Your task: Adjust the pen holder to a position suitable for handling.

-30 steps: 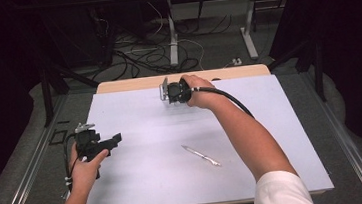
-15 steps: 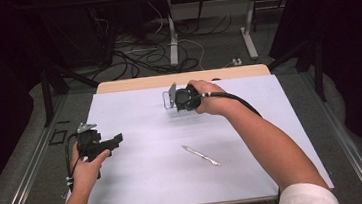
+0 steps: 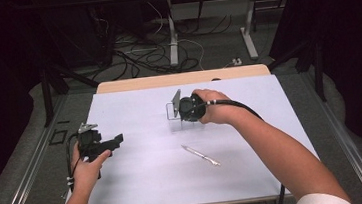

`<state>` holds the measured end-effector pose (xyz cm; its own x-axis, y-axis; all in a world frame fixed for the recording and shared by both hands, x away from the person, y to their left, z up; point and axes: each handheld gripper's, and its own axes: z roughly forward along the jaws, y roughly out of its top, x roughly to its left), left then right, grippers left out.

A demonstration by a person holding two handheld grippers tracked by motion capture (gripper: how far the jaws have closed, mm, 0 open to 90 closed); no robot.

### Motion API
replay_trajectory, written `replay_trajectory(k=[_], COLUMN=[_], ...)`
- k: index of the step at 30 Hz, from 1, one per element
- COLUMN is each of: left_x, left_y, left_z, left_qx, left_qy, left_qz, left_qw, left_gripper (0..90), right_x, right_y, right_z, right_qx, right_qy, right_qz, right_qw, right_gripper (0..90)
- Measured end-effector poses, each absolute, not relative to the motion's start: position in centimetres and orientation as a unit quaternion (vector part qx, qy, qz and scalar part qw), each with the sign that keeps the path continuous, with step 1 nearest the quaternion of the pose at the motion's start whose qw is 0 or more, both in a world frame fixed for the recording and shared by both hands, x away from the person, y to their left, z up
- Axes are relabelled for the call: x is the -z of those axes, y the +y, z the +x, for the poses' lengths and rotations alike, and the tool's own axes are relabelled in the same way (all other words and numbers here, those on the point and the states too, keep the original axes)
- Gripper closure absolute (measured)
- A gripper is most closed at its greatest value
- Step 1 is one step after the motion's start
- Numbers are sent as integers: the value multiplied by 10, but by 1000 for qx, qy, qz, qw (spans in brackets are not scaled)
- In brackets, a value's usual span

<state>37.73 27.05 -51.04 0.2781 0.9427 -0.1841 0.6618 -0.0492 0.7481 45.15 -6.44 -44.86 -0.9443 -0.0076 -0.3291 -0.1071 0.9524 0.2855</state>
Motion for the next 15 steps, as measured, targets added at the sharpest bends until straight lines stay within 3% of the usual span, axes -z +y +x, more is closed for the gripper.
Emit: replay_trajectory(k=[15], left_x=[511], left_y=[268], left_z=[377], left_qx=[-185], left_qy=[573], left_qz=[699], left_qw=[386], left_gripper=[105], right_x=[452], right_y=[-70], right_z=[435], right_qx=[-143], right_qy=[980], right_qz=[-9], right_qw=[135], right_gripper=[882])
